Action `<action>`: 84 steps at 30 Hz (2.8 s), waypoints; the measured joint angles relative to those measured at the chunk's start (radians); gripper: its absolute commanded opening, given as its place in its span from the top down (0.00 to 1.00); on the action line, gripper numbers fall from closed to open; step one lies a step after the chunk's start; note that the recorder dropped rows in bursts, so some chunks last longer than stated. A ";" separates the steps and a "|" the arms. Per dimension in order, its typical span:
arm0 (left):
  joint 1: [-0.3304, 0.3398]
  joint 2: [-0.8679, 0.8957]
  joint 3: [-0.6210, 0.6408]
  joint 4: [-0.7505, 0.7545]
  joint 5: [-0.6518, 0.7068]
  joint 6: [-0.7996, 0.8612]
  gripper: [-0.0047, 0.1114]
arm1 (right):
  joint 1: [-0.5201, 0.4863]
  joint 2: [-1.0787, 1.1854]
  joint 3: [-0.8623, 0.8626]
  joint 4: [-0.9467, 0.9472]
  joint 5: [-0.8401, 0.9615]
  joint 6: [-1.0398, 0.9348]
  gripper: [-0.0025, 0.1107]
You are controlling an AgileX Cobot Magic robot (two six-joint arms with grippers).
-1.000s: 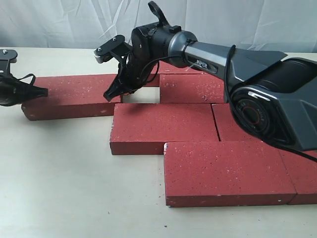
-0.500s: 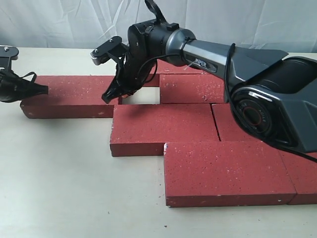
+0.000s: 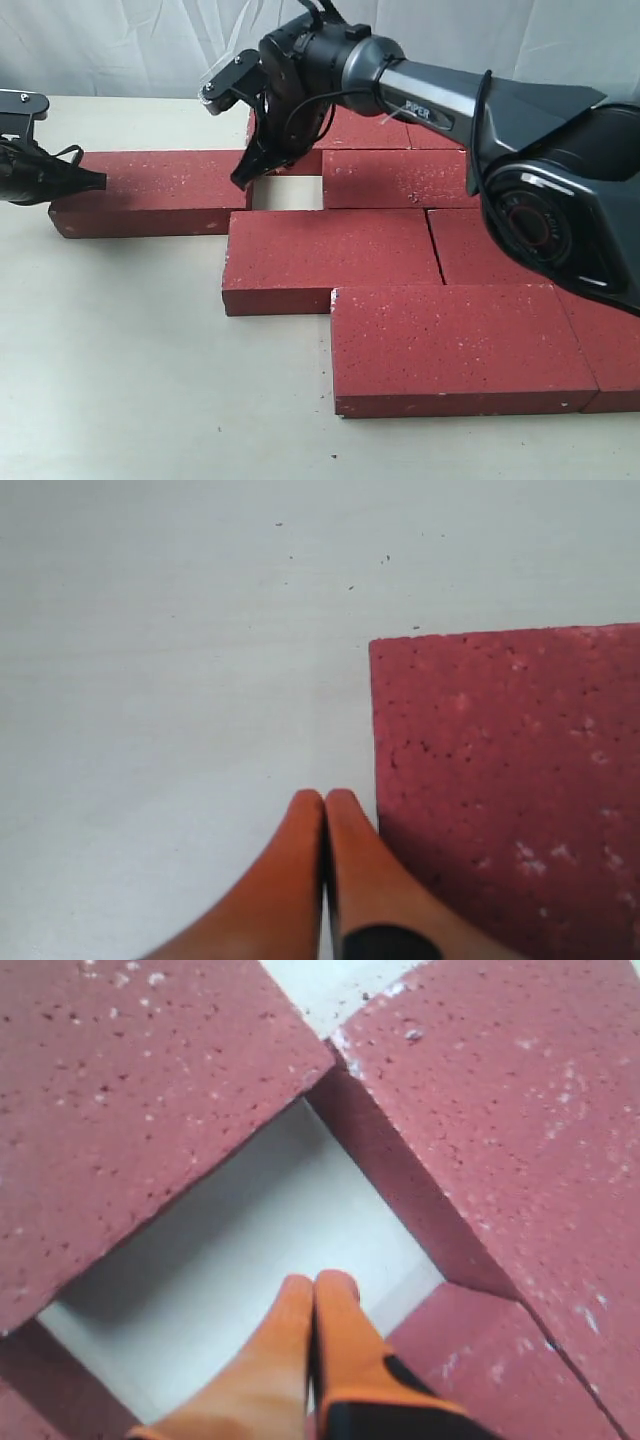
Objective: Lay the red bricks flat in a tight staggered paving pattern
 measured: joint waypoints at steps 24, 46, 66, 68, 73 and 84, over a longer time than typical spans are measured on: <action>-0.007 0.000 0.000 0.000 0.005 0.000 0.96 | -0.050 -0.533 0.760 0.000 -0.320 0.008 0.99; -0.136 0.000 -0.002 0.035 0.005 0.000 0.96 | -0.142 -0.710 0.937 0.031 -0.477 0.008 0.99; -0.213 0.002 -0.015 0.043 -0.004 0.000 0.96 | -0.142 -0.710 0.937 0.042 -0.477 0.008 0.99; -0.216 0.002 -0.016 0.043 -0.013 0.000 0.96 | -0.142 -0.710 0.937 0.042 -0.477 0.008 0.99; -0.216 0.002 -0.016 0.043 -0.013 0.000 0.96 | -0.142 -0.710 0.937 0.062 -0.477 0.008 0.99; -0.216 0.002 -0.016 0.025 -0.013 -0.002 0.79 | -0.065 -0.671 0.937 0.346 -0.412 -0.293 0.99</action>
